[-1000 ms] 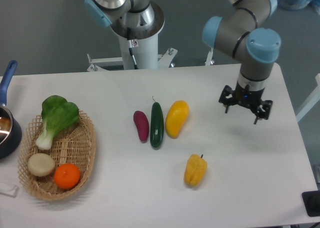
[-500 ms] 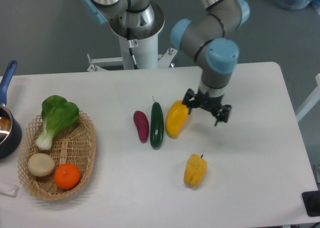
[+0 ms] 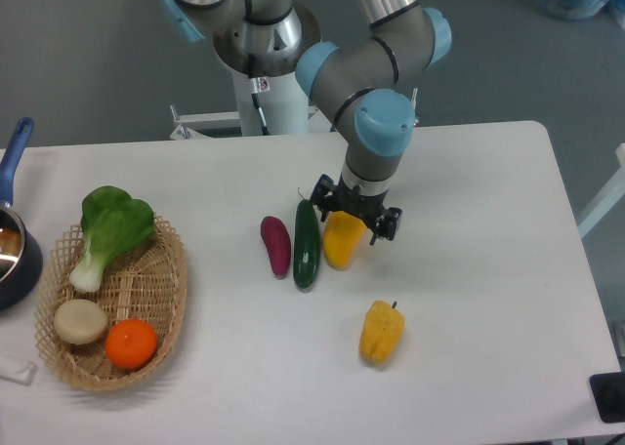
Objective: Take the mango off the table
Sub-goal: 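Move the open gripper over the yellow mango beside the cucumber, then lower the gripper around the yellow mango and close it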
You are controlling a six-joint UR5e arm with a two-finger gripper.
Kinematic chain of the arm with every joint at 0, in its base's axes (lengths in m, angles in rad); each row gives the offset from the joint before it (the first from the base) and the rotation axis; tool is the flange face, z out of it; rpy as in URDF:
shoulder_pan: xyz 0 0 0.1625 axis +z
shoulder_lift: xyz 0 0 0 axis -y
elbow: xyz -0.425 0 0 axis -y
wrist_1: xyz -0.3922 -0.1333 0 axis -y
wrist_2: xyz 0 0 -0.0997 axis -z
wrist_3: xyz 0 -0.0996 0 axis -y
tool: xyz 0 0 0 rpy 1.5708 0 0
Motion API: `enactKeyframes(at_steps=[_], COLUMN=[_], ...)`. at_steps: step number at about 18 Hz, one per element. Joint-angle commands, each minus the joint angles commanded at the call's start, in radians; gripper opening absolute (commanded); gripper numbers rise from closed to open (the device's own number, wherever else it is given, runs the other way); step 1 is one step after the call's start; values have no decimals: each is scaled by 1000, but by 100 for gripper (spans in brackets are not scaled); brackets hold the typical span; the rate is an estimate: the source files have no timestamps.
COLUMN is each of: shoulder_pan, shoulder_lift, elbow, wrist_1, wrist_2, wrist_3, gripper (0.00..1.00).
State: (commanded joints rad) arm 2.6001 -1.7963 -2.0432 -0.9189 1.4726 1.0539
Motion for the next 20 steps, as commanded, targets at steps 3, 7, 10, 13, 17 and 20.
enactKeyframes(at_steps=[3,7,10,13,17,20], shoulder_pan=[-5,-3,-3,0,2,0], shoulder_lift=[-3,-6,-15,-20,-37,-55], elbow=[0,3,0,-5,-5,-5], wrist_1=[0,2,6,5,8,11], wrist_2=[5,8,21,61,63,63], wrist_3=[-6,-6,-6,-6,-6,-18], gripper=[100,100,100,100,100,100])
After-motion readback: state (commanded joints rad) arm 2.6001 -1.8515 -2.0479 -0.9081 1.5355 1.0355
